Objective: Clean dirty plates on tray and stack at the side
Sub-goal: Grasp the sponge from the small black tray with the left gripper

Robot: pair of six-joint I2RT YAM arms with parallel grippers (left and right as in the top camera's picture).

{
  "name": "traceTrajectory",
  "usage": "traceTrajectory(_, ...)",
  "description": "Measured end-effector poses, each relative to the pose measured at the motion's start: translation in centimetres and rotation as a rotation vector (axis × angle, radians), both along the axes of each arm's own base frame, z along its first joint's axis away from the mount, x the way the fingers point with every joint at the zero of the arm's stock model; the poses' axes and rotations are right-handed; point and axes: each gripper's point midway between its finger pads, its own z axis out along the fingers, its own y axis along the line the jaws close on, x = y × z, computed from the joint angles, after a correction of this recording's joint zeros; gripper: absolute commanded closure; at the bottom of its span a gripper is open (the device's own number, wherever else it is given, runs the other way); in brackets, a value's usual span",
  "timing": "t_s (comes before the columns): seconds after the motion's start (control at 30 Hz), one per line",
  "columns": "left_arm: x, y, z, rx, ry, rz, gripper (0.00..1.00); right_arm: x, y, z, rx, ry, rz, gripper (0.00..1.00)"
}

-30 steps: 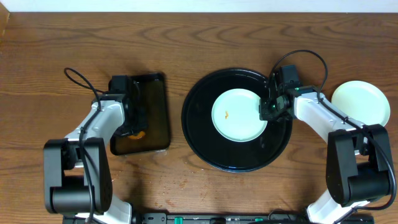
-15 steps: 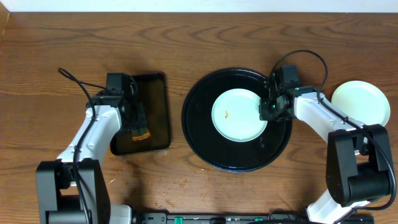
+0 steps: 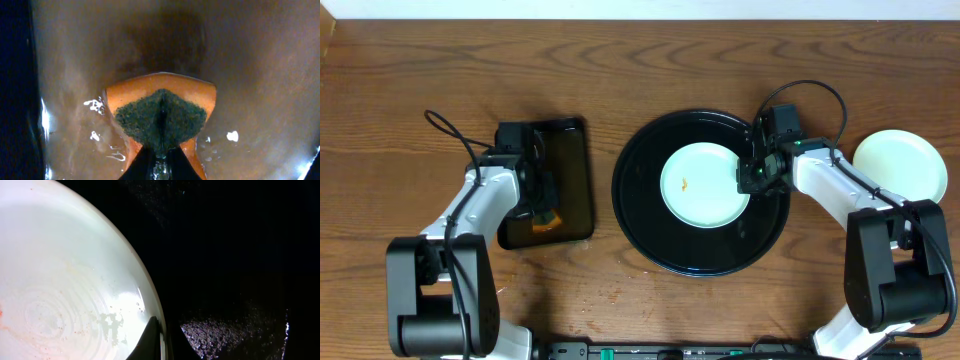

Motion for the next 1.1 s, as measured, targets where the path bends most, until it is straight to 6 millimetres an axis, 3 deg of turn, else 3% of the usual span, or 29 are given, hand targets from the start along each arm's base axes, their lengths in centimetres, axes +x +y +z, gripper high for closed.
traceTrajectory(0.07, -0.2, 0.0, 0.2, -0.003, 0.002, 0.001, 0.48, 0.0, 0.0, 0.0, 0.0, 0.0, 0.0, 0.99)
traceTrajectory(0.23, -1.4, -0.1, 0.7, -0.006, 0.041, 0.001, 0.47, 0.0, 0.0, 0.0, 0.0, 0.001, 0.0, 0.99)
traceTrajectory(0.47, -1.6, -0.3, -0.2, -0.015, 0.028, 0.006, 0.9, 0.0, 0.0, 0.0, 0.0, 0.0, 0.0, 0.99)
traceTrajectory(0.77, -2.4, -0.3, -0.1, -0.016, 0.064, 0.017, 0.93, 0.0, 0.0, 0.0, 0.0, 0.0, 0.0, 0.99)
traceTrajectory(0.83, -2.7, -0.3, 0.6, -0.017, 0.082, 0.019, 0.93, 0.0, 0.0, 0.0, 0.001, 0.0, 0.0, 0.99)
traceTrajectory(0.93, -1.3, -0.5, 3.4, -0.03, 0.031, 0.023, 0.93, 0.0, 0.0, 0.0, 0.0, 0.0, 0.0, 0.99)
traceTrajectory(1.1, 1.9, -2.7, 9.5, -0.112, -0.175, -0.012, 0.93, 0.0, 0.0, 0.0, 0.001, -0.001, 0.0, 0.99)
